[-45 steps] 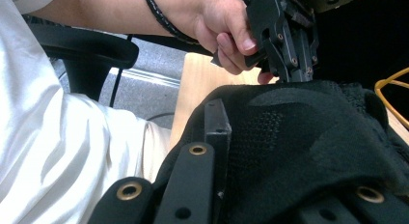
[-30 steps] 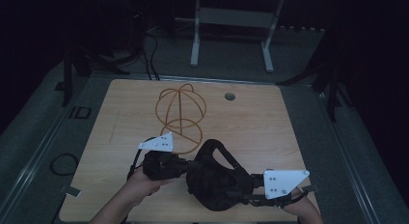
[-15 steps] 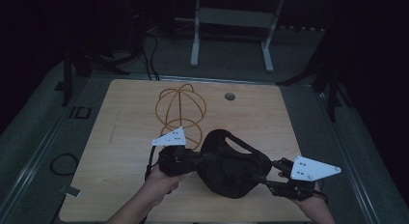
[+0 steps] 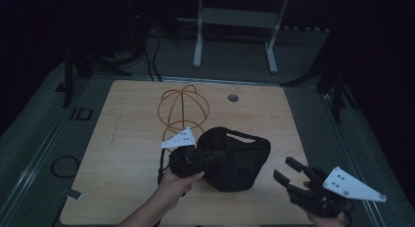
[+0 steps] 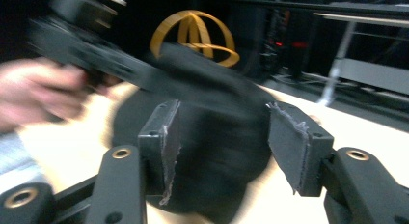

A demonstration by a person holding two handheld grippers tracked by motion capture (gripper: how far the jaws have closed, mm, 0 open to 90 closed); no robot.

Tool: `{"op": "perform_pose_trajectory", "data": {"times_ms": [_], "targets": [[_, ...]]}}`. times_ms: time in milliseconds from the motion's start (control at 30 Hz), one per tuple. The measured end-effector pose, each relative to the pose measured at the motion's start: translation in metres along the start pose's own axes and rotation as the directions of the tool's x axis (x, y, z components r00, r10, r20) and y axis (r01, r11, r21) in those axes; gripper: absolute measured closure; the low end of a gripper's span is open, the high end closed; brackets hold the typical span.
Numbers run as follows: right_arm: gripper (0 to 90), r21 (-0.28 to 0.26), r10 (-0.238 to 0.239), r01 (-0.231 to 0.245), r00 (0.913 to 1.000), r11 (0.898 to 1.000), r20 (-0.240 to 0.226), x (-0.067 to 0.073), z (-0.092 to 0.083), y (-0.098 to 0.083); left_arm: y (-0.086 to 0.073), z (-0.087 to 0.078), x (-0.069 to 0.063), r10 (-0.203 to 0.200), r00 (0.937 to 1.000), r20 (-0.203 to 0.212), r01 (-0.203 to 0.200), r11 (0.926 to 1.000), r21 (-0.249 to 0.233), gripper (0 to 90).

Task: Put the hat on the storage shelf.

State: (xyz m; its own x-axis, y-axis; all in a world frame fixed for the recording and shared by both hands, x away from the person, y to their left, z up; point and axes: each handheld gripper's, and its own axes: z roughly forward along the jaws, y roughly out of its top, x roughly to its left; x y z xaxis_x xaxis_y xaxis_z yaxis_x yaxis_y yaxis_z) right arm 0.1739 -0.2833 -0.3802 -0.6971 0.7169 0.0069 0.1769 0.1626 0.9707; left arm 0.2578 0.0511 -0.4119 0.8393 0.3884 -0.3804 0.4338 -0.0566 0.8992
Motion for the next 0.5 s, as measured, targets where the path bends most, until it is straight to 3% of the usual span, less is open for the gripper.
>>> {"op": "perform_pose_trajectory", "data": {"times_ms": [100,133,167,200,233,267,433,500], "targets": [[40.8,0.012,0.068,-0.068,0.9944,0.998,-0.08,0.025,0.014,-0.003,-0.001,0.005,-0.007,0.011,0.9992,-0.039,-0.012,0.9993,-0.035,90.0],[39.7,0.032,0.069,-0.067,0.9932,0.997,-0.093,0.034,0.021,-0.005,-0.001,0.006,-0.008,0.014,0.9987,-0.048,-0.016,0.9991,-0.04,90.0],[39.7,0.032,0.069,-0.067,0.9932,0.997,-0.093,0.034,0.021,-0.005,-0.001,0.006,-0.008,0.014,0.9987,-0.048,-0.016,0.9991,-0.04,90.0],[39.0,0.046,0.061,-0.057,0.9939,0.997,-0.092,0.04,0.026,-0.007,-0.002,0.009,-0.015,0.028,0.9968,-0.075,-0.033,0.997,-0.069,90.0],[36.9,0.068,0.01,-0.008,0.999,0.998,-0.043,0.053,0.039,-0.012,-0.002,0.011,-0.017,0.022,0.9974,-0.068,-0.027,0.9967,-0.077,90.0],[35.9,0.07,-0.003,0.004,0.9999,0.998,-0.013,0.056,0.043,-0.013,-0.002,0.013,-0.02,0.033,0.9969,-0.072,-0.039,0.9957,-0.083,90.0],[30.4,0.071,-0.026,0.019,0.9943,0.997,0.103,0.058,0.059,-0.017,-0.005,0.022,-0.032,0.076,0.9953,-0.061,-0.081,0.9928,-0.088,90.0],[29.9,0.07,-0.004,-0.003,0.9947,0.998,0.103,0.055,0.063,-0.02,-0.007,0.024,-0.034,0.079,0.9948,-0.064,-0.086,0.9913,-0.1,90.0]]}}
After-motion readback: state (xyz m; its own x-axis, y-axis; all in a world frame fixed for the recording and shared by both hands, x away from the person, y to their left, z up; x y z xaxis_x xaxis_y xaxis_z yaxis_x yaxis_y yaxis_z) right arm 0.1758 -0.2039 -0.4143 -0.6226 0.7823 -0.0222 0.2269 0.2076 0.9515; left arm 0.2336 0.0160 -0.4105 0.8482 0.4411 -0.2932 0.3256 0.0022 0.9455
